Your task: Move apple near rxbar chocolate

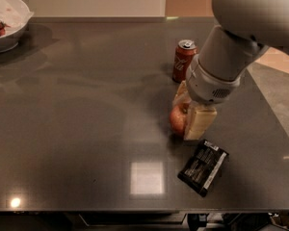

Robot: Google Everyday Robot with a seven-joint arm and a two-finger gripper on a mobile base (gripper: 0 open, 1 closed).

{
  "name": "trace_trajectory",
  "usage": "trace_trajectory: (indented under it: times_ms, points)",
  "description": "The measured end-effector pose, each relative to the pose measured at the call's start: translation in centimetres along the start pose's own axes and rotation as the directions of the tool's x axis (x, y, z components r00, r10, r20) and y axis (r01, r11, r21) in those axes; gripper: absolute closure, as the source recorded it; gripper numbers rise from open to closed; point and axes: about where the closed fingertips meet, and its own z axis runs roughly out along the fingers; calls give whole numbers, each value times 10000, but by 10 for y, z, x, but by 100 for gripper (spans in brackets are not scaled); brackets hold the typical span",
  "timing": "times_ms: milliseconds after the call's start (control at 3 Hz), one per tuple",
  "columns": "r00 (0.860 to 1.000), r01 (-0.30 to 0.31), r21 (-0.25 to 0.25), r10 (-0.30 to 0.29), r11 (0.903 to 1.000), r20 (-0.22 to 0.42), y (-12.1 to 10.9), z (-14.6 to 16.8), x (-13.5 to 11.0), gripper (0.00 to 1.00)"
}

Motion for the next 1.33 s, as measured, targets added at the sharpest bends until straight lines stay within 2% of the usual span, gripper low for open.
trace_trajectory:
  times_ms: [333,1333]
  points:
    - [9998,-175,-141,174,9997,-55,14,4,11,83]
    - [9984,-479,-60,480,9988,298,26,15,11,14]
